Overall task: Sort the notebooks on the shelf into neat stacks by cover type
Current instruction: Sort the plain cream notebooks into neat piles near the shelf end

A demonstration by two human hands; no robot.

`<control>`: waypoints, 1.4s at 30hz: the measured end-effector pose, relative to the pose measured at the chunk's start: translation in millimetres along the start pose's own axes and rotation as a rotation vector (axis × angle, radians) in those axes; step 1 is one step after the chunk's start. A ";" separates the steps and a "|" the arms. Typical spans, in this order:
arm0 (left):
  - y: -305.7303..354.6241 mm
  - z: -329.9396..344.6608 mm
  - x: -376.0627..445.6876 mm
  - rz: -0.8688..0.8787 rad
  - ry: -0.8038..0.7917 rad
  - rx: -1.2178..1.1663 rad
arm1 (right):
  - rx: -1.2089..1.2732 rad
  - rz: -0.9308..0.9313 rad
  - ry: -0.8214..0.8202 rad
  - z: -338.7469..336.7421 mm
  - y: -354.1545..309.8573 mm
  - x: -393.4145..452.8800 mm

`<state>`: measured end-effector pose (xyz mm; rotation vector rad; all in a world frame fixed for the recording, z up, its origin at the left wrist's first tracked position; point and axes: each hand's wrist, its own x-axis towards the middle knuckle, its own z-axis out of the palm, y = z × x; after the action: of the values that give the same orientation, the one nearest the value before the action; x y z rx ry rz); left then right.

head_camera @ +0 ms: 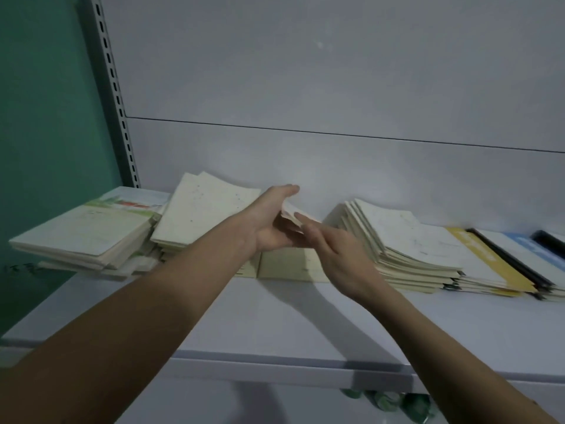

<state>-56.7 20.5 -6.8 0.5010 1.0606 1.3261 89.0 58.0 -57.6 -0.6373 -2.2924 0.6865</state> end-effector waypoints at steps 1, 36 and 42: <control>0.7 1.1 0.3 0.026 0.034 0.026 | 0.027 -0.018 -0.043 -0.3 1.9 1.2; 30.2 -15.9 -22.3 0.139 0.225 0.251 | -0.145 -0.063 0.313 -4.7 20.5 43.8; 23.6 1.8 -2.1 0.148 0.166 0.205 | -0.282 -0.262 0.120 -10.0 3.7 23.1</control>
<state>-67.5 24.5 14.0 0.6409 1.3266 1.4146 81.5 77.5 -43.2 -0.4763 -2.3224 0.1985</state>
